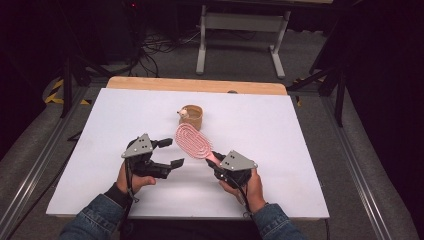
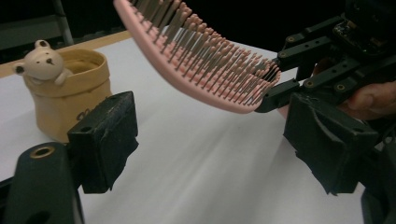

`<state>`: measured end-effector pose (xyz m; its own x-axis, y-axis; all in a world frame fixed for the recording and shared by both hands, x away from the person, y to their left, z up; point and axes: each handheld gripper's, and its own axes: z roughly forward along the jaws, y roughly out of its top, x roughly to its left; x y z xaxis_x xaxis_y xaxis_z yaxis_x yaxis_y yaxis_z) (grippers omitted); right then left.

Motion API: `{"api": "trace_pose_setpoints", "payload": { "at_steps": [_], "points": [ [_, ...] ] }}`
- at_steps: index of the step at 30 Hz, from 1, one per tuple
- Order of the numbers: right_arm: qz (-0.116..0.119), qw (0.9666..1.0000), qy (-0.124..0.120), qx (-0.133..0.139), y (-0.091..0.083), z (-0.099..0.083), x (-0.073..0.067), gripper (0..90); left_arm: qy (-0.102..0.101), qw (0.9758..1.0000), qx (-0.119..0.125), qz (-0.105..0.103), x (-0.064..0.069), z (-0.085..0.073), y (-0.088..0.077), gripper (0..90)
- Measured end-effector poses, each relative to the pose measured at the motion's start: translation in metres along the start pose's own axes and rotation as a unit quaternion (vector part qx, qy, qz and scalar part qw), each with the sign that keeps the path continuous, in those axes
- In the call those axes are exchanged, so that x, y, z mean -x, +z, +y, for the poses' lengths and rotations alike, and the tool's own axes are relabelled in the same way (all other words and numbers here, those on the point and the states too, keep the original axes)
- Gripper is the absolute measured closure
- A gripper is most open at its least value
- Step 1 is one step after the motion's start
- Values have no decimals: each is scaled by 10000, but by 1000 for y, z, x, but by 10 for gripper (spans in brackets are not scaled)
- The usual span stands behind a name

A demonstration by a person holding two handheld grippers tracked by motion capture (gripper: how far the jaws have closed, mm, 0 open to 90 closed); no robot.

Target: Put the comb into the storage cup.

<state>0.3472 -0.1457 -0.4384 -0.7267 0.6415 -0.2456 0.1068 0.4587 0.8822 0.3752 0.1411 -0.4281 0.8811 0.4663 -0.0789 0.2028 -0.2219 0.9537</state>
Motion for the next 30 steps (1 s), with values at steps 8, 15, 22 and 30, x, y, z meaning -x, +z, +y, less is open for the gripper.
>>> {"api": "trace_pose_setpoints", "payload": {
  "at_steps": [8,15,22,30],
  "points": [
    [-37,9999,-59,84,7,6,-7,700,-57,10000,15,-10,4,6,11,255],
    [-138,9997,-179,121,9,9,-12,702,-319,9994,134,-70,4,8,16,277],
    [-339,9980,-514,109,13,11,-22,703,-519,9980,358,-86,5,12,19,389],
    [-732,9954,-597,188,14,14,-26,702,-628,9961,604,-114,8,16,22,489]
  ]
}}
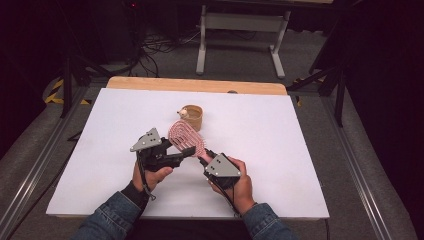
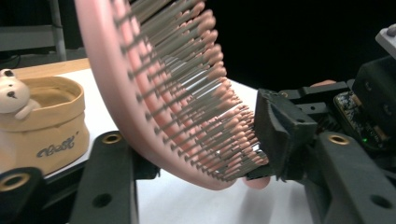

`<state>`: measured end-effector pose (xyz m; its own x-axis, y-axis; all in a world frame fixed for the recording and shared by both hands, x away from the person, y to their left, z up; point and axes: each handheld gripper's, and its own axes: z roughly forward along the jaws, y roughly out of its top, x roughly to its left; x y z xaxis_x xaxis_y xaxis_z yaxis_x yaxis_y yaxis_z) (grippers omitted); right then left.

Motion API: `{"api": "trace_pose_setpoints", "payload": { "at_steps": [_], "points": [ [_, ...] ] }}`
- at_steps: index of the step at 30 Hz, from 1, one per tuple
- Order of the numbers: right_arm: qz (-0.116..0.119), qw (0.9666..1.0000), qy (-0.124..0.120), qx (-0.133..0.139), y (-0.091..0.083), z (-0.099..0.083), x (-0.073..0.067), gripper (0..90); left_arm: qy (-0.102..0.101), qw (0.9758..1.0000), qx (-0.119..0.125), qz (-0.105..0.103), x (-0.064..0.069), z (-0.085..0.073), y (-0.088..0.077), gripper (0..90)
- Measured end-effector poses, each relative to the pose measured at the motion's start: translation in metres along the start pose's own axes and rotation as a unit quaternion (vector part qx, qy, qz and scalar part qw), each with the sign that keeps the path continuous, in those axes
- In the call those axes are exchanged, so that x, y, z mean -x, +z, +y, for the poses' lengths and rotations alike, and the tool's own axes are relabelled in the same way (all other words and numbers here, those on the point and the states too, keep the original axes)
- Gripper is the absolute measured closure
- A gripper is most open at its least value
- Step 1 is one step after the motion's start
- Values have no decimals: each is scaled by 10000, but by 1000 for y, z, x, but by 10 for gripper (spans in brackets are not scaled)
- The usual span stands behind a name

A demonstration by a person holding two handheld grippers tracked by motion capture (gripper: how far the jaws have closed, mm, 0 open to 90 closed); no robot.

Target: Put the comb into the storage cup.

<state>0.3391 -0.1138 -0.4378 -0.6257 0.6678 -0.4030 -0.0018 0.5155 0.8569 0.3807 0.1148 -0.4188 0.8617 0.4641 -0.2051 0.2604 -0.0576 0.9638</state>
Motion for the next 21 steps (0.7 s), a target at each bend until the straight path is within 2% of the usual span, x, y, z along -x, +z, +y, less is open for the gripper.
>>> {"api": "trace_pose_setpoints", "payload": {
  "at_steps": [9,12,14,16,21],
  "points": [
    [-69,10000,18,50,0,0,0,698,70,9997,201,-119,8,3,0,598],
    [50,9999,97,86,0,-1,1,694,178,9995,203,-146,11,3,-1,621],
    [108,9998,125,122,0,-1,1,684,239,9995,185,-67,12,3,-1,627],
    [157,9997,138,143,1,-1,0,665,265,9993,261,-41,12,3,-3,631],
    [291,9993,147,191,-1,-2,0,630,426,9987,265,3,13,4,-6,632]
  ]
}}
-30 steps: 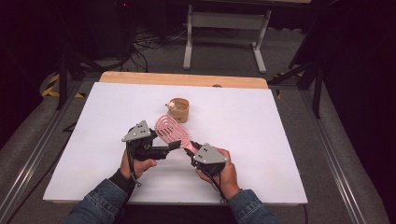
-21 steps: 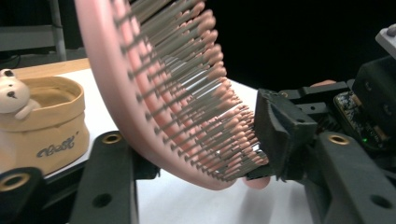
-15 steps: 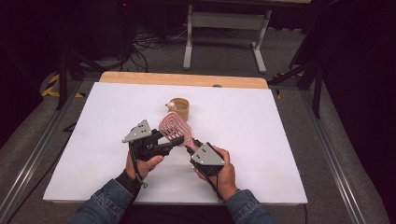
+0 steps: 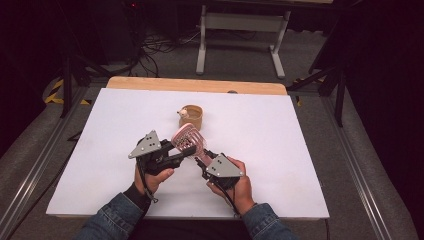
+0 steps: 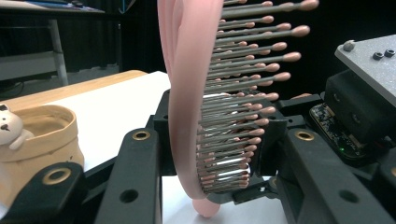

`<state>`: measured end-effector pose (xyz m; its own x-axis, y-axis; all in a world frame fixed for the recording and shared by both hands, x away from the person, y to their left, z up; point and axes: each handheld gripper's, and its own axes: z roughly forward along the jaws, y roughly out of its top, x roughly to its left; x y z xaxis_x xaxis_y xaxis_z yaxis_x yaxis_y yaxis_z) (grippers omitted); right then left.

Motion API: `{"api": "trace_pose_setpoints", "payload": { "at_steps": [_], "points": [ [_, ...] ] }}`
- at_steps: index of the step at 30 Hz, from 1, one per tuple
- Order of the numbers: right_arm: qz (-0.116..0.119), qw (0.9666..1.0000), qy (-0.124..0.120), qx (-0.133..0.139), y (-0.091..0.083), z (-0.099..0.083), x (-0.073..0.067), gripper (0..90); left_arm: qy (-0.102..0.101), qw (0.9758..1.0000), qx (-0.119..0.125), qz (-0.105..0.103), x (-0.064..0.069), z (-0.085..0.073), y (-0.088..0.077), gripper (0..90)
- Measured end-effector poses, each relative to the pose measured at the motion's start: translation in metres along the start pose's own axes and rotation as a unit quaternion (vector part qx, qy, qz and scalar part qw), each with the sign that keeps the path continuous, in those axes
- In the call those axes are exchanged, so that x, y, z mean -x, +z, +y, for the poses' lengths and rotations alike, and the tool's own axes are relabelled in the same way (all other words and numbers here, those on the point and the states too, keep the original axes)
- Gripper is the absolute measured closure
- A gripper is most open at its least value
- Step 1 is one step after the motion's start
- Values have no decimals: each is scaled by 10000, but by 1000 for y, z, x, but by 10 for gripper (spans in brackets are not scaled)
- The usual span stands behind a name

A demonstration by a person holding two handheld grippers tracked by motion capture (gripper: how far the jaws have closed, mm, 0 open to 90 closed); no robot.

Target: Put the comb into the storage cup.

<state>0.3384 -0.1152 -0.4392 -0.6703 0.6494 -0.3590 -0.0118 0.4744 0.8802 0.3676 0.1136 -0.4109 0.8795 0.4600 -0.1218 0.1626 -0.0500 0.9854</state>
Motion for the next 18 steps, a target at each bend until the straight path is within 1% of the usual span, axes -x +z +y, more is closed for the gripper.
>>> {"api": "trace_pose_setpoints", "payload": {
  "at_steps": [5,6,9,11,13,14,17,18],
  "points": [
    [77,10000,-14,54,-3,-1,2,549,12,9999,32,147,-4,2,-7,633],
    [130,9999,-17,97,-4,-2,3,528,35,9999,23,149,-5,2,-8,633],
    [149,9998,-35,158,-6,-2,4,505,26,9998,66,185,-7,3,-11,633],
    [163,9996,29,244,-8,-3,7,448,67,9997,60,229,-10,4,-15,632],
    [172,9996,8,240,-9,-3,7,434,101,9996,44,243,-11,4,-18,633],
    [165,9995,-3,287,-10,-3,8,409,121,9996,73,254,-12,5,-21,633],
    [125,9995,7,293,-11,-4,9,395,124,9993,161,314,-16,7,-29,633],
    [118,9995,17,292,-11,-4,10,395,130,9992,158,340,-17,8,-31,633]
  ]
}}
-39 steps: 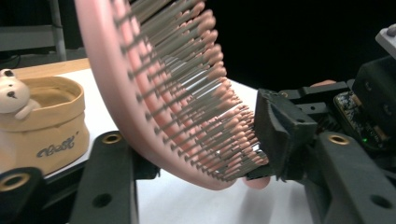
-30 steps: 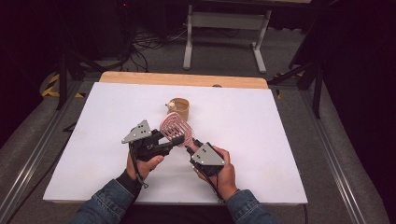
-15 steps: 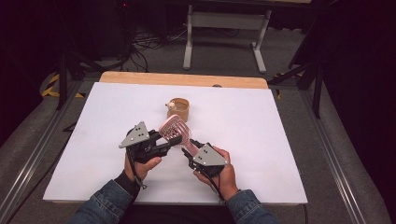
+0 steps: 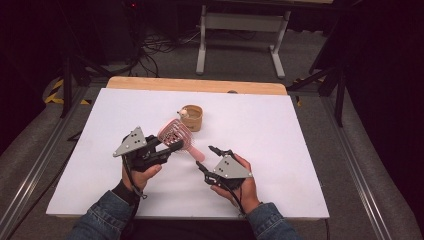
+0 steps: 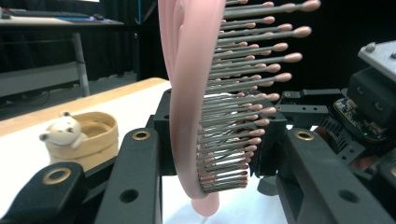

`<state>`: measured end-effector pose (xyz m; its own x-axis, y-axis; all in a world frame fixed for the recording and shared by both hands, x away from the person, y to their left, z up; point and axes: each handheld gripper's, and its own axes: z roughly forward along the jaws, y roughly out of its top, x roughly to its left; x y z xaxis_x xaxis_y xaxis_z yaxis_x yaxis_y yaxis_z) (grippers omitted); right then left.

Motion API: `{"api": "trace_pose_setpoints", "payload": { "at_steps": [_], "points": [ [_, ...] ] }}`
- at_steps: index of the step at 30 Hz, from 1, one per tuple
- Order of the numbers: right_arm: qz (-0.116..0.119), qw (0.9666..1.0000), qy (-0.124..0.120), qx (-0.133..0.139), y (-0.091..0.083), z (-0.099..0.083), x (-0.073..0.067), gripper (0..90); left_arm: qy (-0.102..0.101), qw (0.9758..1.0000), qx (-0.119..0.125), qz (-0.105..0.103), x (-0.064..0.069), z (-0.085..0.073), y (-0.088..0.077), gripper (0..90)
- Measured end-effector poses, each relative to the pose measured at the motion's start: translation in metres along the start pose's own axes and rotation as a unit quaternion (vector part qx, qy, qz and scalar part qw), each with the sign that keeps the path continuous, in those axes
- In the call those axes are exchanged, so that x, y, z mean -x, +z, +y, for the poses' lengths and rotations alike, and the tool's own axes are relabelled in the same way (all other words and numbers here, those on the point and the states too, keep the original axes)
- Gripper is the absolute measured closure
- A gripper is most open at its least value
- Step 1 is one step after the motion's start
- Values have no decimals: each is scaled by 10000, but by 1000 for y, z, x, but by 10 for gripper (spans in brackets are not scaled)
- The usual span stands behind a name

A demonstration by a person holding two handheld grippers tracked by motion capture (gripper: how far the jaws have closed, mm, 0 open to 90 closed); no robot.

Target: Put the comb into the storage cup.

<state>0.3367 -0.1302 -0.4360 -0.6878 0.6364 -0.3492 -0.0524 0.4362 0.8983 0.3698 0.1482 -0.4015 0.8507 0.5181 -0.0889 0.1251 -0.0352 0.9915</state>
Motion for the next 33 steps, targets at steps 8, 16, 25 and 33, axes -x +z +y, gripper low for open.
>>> {"api": "trace_pose_setpoints", "payload": {
  "at_steps": [8,16,25,33],
  "points": [
    [-60,10000,-6,77,-3,-3,3,315,-16,9999,81,139,-7,4,-9,633],
    [-132,9998,94,154,-11,-6,10,284,-9,9996,110,245,-11,4,-14,633],
    [-219,9993,227,192,-26,-12,24,266,61,9994,42,331,-12,1,-13,633],
    [-338,9988,290,220,-38,-20,38,217,70,9992,21,386,-13,0,-12,633]
  ]
}}
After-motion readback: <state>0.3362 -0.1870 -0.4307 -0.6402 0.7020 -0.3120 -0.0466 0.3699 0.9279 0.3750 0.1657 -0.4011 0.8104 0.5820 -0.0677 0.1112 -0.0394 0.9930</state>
